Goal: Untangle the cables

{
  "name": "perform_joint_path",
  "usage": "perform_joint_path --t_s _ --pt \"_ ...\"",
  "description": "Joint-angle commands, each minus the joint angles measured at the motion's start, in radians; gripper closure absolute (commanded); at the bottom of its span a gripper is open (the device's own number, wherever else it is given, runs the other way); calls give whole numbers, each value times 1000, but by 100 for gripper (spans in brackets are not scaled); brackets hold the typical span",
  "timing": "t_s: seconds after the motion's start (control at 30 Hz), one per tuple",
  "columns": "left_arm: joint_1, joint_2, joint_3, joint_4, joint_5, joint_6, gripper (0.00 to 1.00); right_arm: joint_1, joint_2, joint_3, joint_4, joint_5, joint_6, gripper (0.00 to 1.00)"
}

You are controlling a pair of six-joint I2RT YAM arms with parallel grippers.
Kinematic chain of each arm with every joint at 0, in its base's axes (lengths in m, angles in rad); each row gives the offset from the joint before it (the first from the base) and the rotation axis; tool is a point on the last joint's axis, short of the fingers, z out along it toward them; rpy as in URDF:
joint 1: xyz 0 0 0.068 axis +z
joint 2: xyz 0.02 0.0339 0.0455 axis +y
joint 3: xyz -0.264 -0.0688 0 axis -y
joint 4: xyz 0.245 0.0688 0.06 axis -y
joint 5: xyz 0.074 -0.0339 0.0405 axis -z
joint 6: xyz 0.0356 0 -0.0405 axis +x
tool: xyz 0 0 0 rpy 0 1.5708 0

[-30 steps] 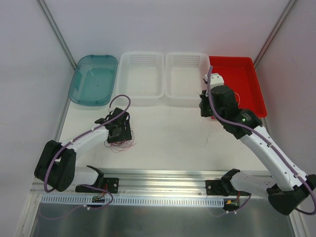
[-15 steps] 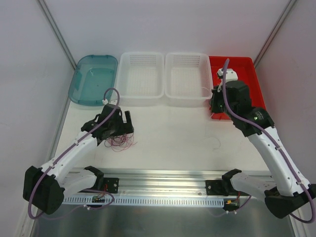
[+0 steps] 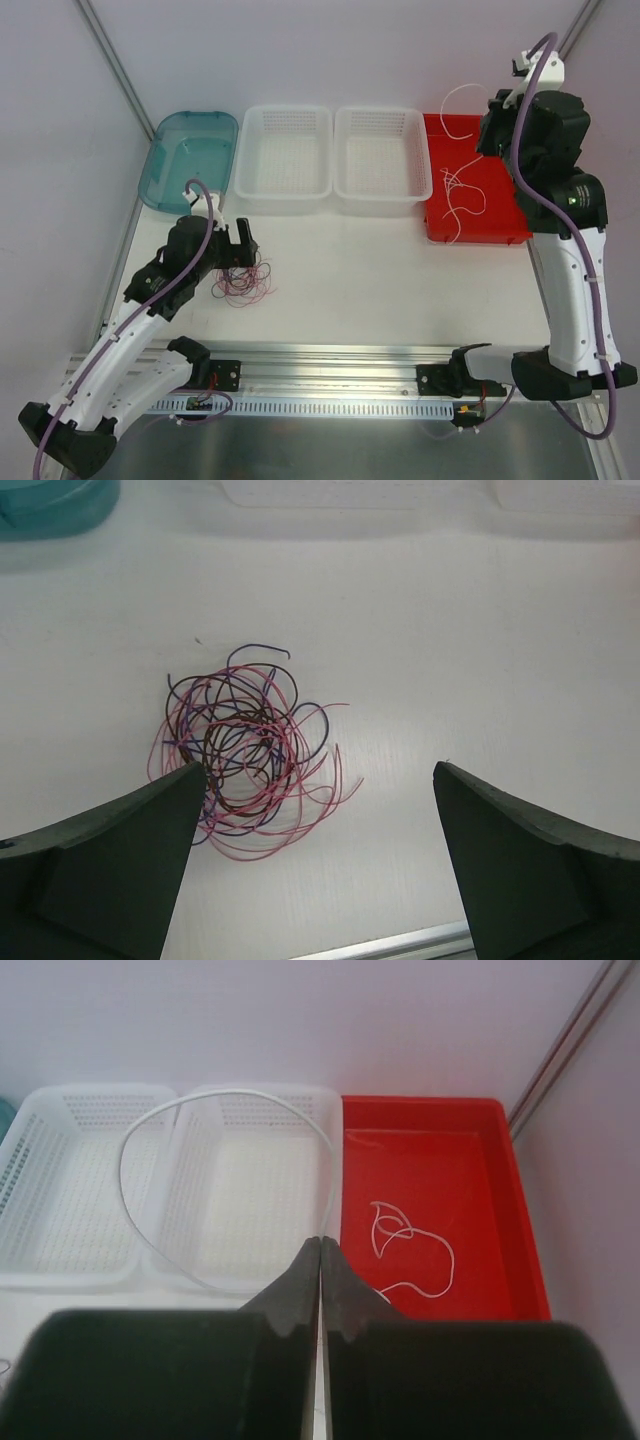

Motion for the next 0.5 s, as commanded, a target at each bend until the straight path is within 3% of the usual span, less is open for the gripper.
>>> perform_joint_path --t_s 0.0,0.23,0.47 --pt "8 -57 -10 6 -100 121 1 -46 57 101 85 4 -67 99" --pt "8 -99 -139 79 -166 145 1 -152 205 127 257 -25 -96 99" --pt "8 -30 -136 81 -183 152 1 -249 367 55 389 -37 -113 99"
